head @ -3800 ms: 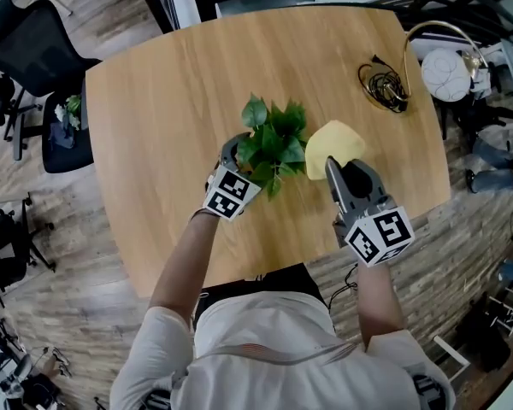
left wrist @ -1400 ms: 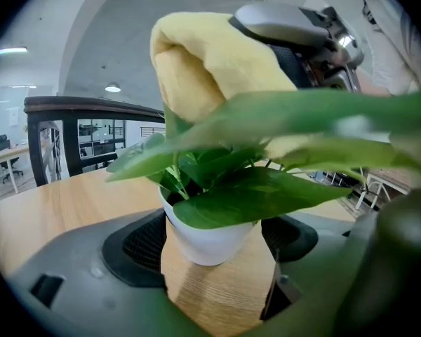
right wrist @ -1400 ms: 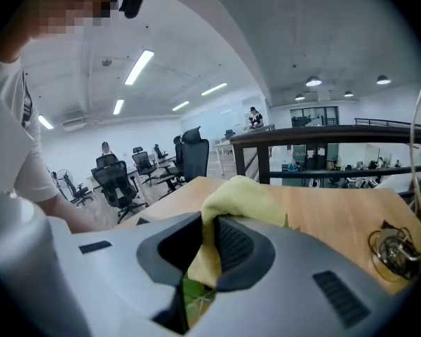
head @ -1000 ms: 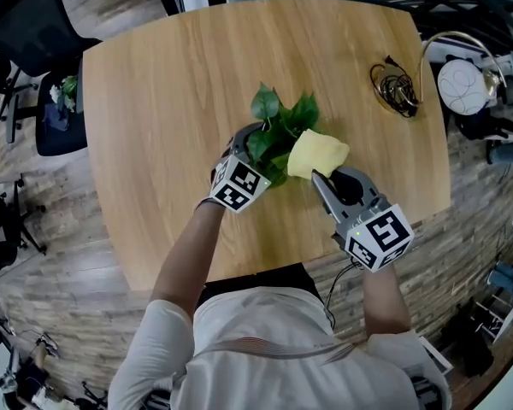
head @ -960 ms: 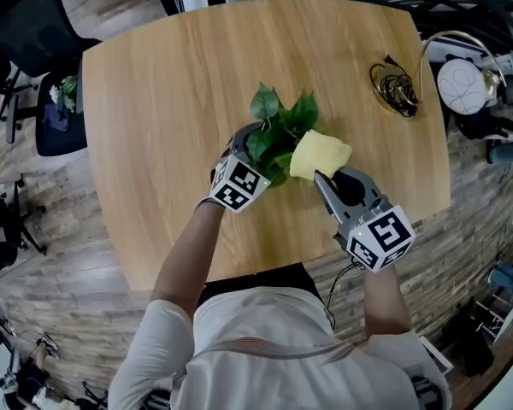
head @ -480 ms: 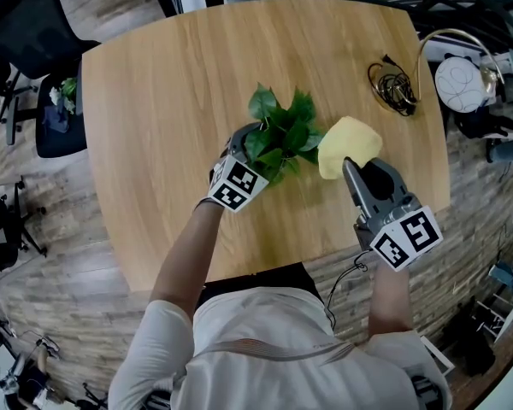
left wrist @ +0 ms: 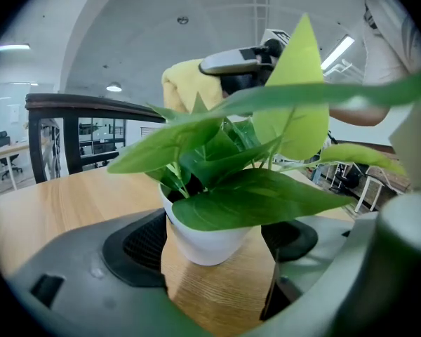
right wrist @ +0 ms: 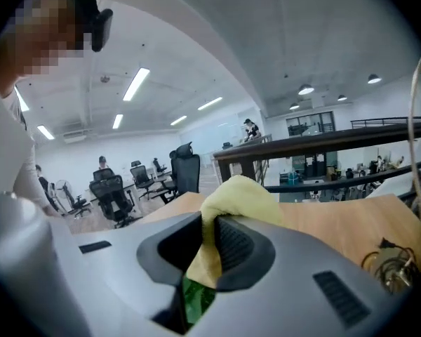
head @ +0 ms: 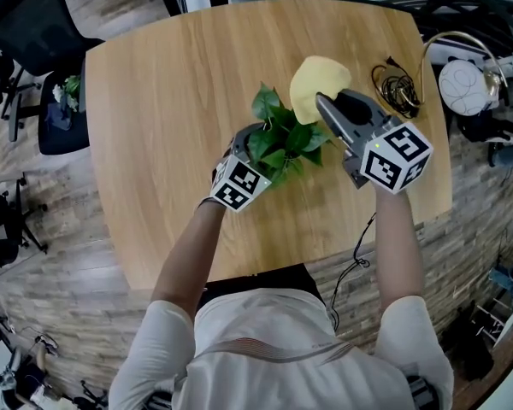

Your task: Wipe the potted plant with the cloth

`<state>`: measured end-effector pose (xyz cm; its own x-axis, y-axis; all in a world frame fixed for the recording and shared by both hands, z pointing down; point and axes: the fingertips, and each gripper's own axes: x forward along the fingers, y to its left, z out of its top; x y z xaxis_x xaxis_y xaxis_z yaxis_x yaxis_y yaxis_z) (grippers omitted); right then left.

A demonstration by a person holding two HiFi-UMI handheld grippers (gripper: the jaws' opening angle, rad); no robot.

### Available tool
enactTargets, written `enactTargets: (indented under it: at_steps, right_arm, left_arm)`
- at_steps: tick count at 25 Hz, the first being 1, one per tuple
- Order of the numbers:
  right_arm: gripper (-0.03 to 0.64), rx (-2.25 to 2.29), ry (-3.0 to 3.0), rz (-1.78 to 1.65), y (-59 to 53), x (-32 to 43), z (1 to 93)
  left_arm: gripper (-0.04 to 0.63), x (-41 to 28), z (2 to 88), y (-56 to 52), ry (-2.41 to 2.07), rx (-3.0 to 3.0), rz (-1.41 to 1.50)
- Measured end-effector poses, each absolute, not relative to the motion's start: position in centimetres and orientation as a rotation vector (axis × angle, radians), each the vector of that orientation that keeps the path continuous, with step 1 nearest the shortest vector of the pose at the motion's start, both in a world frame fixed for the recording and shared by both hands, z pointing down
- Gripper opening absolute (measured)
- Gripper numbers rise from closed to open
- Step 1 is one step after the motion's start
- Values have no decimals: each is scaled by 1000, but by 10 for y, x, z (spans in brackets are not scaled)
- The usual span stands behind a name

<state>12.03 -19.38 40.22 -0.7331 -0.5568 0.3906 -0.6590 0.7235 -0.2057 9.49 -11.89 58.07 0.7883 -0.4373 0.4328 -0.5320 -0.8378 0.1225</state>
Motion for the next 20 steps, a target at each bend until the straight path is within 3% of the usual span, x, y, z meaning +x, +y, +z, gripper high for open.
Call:
enactTargets:
  at_steps: [8, 13, 20]
  right_arm:
    - [97, 1074, -2377, 440, -252, 156, 475]
    - [97, 1181, -2358, 385, -278, 179, 457]
    - [97, 824, -2611, 311, -246, 85, 377]
  left_arm:
    - [426, 95, 582, -118, -746, 2731, 573]
    - [426, 95, 582, -117, -743, 2729, 574]
    - [426, 95, 581, -117, -742, 2732, 559]
